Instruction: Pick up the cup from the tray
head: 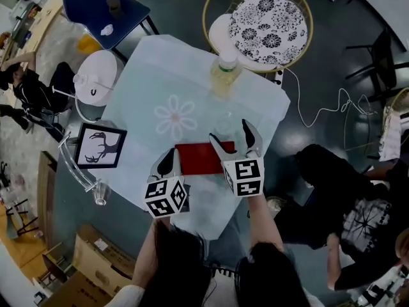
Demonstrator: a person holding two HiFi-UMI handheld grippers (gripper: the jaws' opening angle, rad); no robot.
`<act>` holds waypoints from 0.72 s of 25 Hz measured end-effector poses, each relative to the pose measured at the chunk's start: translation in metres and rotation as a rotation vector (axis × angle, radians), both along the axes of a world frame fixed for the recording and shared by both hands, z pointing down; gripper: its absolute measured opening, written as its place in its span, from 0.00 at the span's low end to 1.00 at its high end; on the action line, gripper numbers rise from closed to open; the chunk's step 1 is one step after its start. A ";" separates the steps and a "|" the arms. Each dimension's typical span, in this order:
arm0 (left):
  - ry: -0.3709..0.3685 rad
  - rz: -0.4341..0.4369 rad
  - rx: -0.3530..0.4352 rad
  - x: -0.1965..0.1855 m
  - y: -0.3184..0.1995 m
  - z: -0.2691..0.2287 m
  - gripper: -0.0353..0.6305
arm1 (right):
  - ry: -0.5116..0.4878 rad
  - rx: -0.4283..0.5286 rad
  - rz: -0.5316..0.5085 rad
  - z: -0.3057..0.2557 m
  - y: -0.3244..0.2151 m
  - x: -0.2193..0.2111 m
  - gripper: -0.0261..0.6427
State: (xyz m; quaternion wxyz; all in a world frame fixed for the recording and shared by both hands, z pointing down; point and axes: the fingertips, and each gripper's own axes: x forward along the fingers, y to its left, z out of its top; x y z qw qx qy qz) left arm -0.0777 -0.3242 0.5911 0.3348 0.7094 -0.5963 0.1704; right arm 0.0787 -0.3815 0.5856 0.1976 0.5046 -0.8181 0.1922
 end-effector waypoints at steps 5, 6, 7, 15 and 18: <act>0.021 -0.007 0.051 0.003 0.008 -0.030 0.05 | -0.031 0.060 0.019 -0.048 0.020 0.003 0.67; 0.020 -0.001 0.066 0.003 0.009 -0.038 0.05 | -0.031 0.069 0.019 -0.055 0.024 0.002 0.64; 0.017 0.005 0.082 0.003 0.010 -0.046 0.05 | -0.027 0.077 0.017 -0.062 0.030 0.001 0.62; 0.011 0.056 0.198 -0.006 0.045 -0.109 0.05 | 0.003 0.153 0.061 -0.116 0.082 -0.011 0.21; 0.014 0.096 0.244 0.000 0.062 -0.131 0.05 | 0.006 0.172 0.082 -0.134 0.101 -0.014 0.07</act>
